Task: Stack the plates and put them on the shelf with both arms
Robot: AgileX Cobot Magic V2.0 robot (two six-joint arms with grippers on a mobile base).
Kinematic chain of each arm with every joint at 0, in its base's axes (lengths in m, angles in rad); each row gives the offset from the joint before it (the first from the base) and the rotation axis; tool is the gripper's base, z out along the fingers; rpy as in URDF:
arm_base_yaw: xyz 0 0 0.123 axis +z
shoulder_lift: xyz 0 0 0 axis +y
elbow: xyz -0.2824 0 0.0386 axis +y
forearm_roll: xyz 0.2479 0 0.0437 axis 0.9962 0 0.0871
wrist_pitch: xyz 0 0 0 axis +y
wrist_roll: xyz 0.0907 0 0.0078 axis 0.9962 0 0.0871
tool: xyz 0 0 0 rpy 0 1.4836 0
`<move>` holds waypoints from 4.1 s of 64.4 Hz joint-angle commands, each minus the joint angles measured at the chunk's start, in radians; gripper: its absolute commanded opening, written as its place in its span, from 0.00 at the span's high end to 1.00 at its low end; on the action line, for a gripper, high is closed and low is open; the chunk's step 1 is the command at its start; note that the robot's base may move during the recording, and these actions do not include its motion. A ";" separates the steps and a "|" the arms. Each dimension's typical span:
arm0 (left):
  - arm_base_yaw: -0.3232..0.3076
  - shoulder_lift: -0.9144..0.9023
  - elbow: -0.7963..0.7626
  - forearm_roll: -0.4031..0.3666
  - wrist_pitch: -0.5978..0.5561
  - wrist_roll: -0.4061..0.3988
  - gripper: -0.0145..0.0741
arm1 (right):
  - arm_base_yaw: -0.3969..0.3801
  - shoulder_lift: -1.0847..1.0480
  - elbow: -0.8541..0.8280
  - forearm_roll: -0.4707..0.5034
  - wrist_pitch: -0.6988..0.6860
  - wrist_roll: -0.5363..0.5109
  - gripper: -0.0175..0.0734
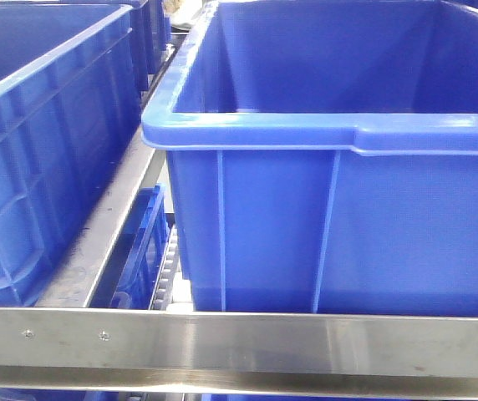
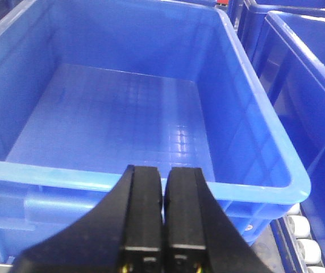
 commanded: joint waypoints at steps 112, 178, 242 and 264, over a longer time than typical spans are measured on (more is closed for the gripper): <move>-0.001 0.012 -0.025 0.000 -0.088 -0.010 0.74 | -0.027 -0.014 0.284 -0.131 -0.367 0.012 0.78; 0.011 -0.122 0.335 0.001 -0.426 -0.010 0.74 | -0.027 -0.014 0.284 -0.131 -0.366 0.012 0.78; 0.011 -0.122 0.335 -0.006 -0.476 0.054 0.74 | -0.027 -0.014 0.284 -0.131 -0.364 0.012 0.78; 0.011 -0.122 0.335 -0.006 -0.476 0.054 0.74 | -0.027 -0.014 0.284 -0.131 -0.364 0.012 0.78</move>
